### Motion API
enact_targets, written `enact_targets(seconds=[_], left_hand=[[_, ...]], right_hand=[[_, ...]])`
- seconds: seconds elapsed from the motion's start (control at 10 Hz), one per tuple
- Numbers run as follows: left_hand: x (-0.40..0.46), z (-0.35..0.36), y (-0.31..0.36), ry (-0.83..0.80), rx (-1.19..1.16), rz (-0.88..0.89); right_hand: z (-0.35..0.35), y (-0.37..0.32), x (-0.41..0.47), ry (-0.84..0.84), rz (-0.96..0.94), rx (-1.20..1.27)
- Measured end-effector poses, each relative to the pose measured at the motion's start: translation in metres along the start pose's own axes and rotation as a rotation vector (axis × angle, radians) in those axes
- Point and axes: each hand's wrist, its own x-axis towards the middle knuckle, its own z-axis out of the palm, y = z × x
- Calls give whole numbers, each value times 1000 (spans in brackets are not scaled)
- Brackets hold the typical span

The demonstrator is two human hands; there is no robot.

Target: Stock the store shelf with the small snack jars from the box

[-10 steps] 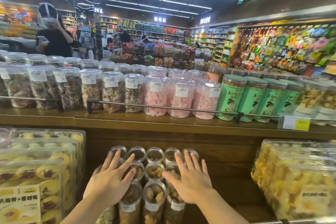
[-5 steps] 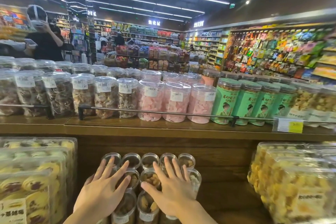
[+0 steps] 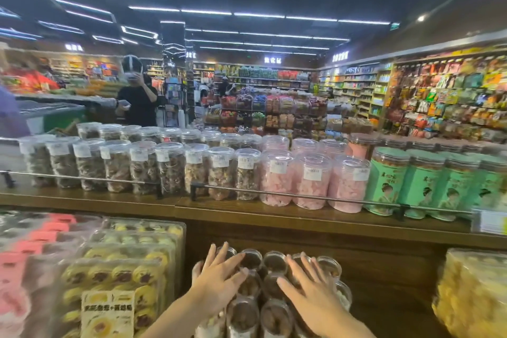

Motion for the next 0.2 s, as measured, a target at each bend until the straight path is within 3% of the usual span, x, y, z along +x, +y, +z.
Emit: enact_targets(seconds=[0.2], left_hand=[[-62,-45,27,96,-156,101]], right_hand=[[-28,-2,-51,75,-54,43]])
